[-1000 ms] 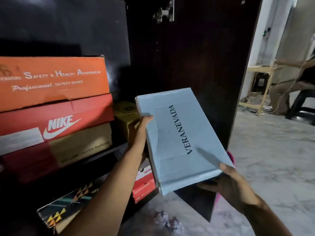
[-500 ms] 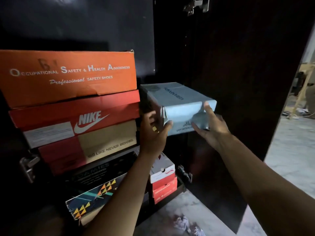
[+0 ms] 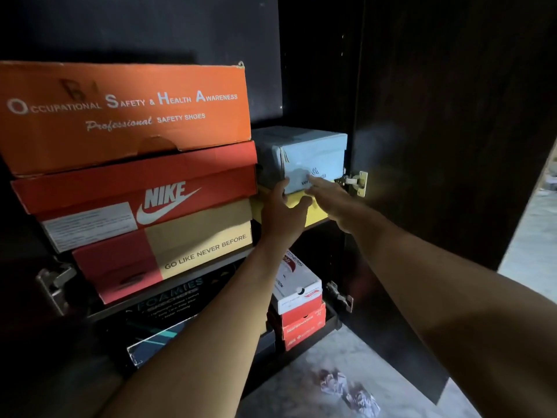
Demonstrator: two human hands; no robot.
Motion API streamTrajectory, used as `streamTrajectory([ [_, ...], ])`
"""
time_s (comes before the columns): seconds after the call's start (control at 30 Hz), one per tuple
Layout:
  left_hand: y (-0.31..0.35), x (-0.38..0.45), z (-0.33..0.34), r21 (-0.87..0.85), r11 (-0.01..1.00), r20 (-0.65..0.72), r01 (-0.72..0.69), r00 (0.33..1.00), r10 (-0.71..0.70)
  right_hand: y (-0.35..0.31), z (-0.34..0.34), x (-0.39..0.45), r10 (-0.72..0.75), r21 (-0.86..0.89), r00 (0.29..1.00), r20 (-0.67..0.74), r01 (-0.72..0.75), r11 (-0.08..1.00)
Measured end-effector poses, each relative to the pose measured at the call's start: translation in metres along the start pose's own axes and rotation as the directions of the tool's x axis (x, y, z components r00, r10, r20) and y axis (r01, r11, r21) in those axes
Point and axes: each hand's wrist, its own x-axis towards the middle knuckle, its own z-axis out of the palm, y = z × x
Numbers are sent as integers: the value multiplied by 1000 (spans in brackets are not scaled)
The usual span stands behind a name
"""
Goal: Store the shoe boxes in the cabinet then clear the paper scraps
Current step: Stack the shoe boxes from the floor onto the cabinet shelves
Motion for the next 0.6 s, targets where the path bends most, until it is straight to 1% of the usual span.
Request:
streamTrajectory([
  [0.07, -3, -6, 0, 26, 1000, -48, -15, 999, 16, 5, -1, -5, -21, -34, 999, -47, 20, 999],
  [0.13, -7, -12, 3, 26, 998, -113, -56, 992, 58, 11, -10, -14, -46, -17, 993, -106, 45, 999],
  [0.2, -5, -23, 10, 11, 997, -125, -81, 989, 82, 21, -26, -26, -84, -9, 984, -159, 83, 996],
  [0.3, 3, -43, 27, -13, 995, -76, -95, 993, 94, 37, -57, -55, -142, -36, 963, -229, 137, 990],
  [0.43, 13, -73, 64, -18, 983, -34, -180, 983, 180, 61, -102, -110, -191, -64, 945, -264, 181, 981],
  [0.53, 23, -110, 111, -83, 987, 94, -140, 984, 148, 90, -149, -159, -200, -64, 925, -324, 189, 980],
  [0.6, 25, -138, 146, -99, 985, 165, -144, 973, 159, 113, -183, -196, -184, -91, 911, -370, 162, 983],
])
